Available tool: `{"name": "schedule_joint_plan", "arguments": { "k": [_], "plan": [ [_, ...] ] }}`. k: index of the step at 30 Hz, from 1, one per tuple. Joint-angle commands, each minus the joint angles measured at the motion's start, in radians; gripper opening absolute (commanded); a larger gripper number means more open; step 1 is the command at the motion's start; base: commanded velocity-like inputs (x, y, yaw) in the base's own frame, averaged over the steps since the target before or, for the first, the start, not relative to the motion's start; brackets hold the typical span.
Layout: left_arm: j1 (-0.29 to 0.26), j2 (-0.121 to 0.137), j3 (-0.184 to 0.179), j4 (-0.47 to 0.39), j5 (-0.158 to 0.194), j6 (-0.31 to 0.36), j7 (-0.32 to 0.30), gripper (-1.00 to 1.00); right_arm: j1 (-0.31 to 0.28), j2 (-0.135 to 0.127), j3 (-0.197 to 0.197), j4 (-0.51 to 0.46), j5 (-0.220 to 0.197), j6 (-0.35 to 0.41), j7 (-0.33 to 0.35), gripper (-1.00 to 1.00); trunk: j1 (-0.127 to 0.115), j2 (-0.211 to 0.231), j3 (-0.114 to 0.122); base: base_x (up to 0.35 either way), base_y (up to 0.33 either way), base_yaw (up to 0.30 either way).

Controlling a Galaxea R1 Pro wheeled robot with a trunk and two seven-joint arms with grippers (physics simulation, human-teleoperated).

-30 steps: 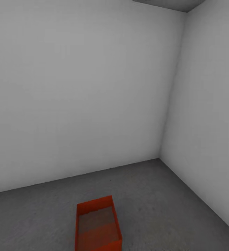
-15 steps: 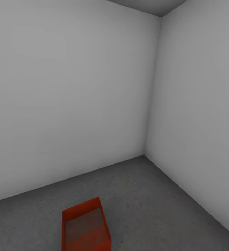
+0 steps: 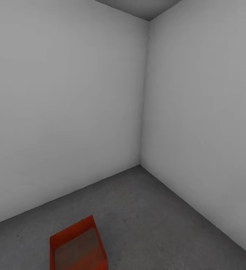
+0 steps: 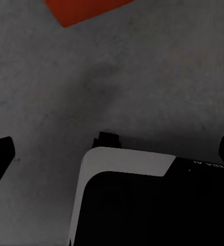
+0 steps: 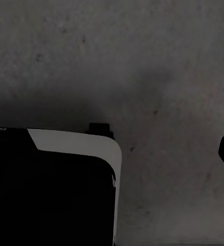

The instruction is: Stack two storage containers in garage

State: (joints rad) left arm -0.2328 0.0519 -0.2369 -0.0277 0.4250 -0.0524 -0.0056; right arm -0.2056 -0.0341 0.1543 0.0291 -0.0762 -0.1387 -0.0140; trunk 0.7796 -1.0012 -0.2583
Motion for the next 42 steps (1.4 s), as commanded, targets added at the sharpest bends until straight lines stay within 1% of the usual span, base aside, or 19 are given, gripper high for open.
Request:
{"name": "schedule_joint_plan", "arguments": {
  "k": [1, 42],
  "plan": [
    [0.0, 0.0, -0.009, 0.0, 0.009, -0.003, -0.001, 1.0, -0.002, 0.0, 0.008, 0.003, -0.008, -0.006, -0.001, 1.0, 0.0, -0.001, -0.001, 0.0, 0.0, -0.3],
    [0.0, 0.0, -0.009, 0.001, 0.009, -0.003, -0.001, 1.0, -0.002, 0.0, 0.009, 0.003, -0.007, -0.006, -0.001, 1.0, 0.0, -0.001, -0.001, 0.0, 0.0, -0.298]
  ]
}}
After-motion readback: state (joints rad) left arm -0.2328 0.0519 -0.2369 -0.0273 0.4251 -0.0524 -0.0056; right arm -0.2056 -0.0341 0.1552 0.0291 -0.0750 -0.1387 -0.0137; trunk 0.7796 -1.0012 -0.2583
